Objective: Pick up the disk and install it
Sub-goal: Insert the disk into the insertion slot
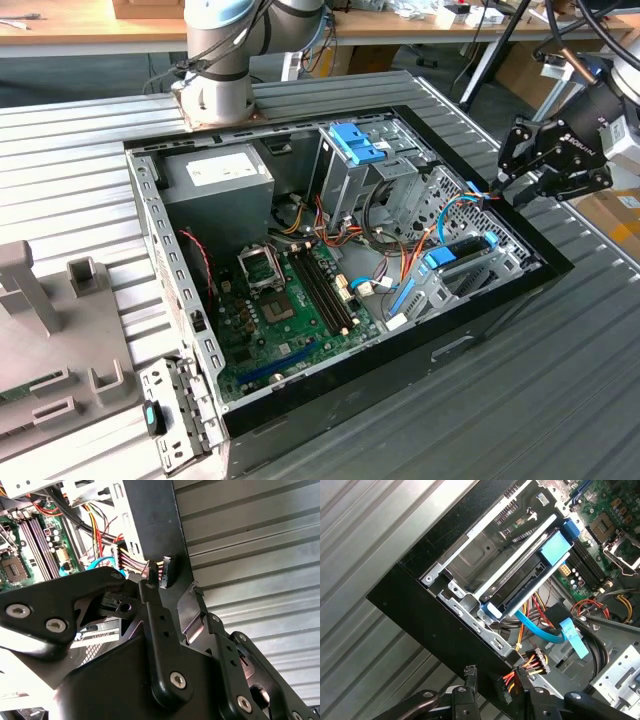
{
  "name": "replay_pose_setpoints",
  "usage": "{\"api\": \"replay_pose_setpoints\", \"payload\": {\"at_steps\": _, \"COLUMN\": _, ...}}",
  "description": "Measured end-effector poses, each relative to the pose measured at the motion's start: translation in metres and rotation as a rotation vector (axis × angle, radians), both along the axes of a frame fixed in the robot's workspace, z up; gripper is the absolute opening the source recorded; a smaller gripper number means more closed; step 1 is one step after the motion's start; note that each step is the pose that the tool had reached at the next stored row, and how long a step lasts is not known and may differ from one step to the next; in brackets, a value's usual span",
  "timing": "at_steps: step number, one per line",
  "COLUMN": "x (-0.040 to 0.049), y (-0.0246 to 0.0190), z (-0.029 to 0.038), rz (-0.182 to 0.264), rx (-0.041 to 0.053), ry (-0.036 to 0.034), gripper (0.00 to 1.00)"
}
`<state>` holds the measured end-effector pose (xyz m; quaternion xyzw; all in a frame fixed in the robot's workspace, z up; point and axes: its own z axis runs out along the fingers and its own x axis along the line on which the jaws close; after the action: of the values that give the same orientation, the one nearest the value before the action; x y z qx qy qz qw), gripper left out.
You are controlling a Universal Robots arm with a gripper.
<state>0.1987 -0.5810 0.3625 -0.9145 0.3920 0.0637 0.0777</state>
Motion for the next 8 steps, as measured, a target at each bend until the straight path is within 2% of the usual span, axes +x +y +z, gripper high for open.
{"api": "replay_pose_setpoints", "payload": {"at_steps": 1, "x": 0.0000, "y": -0.0001, "z": 0.0000, "rz": 0.001, "rx": 0.0009, "ry": 0.0000, "gripper": 0.43}}
{"api": "replay_pose_setpoints", "payload": {"at_steps": 2, "x": 0.0000, "y": -0.0002, "z": -0.0001, "rz": 0.005, "rx": 0.0065, "ry": 0.0000, "gripper": 0.43}}
{"api": "replay_pose_setpoints", "payload": {"at_steps": 3, "x": 0.0000, "y": -0.0007, "z": 0.0000, "rz": 0.013, "rx": 0.0165, "ry": 0.0000, "gripper": 0.43}}
{"api": "replay_pose_setpoints", "payload": {"at_steps": 6, "x": 0.0000, "y": -0.0008, "z": 0.0000, "rz": 0.014, "rx": 0.0169, "ry": 0.0000, "gripper": 0.43}}
{"api": "replay_pose_setpoints", "payload": {"at_steps": 7, "x": 0.0000, "y": -0.0014, "z": -0.0001, "rz": 0.015, "rx": 0.0330, "ry": 0.0000, "gripper": 0.43}}
{"api": "replay_pose_setpoints", "payload": {"at_steps": 8, "x": 0.0000, "y": -0.0025, "z": -0.0001, "rz": 0.016, "rx": 0.0624, "ry": -0.0003, "gripper": 0.43}}
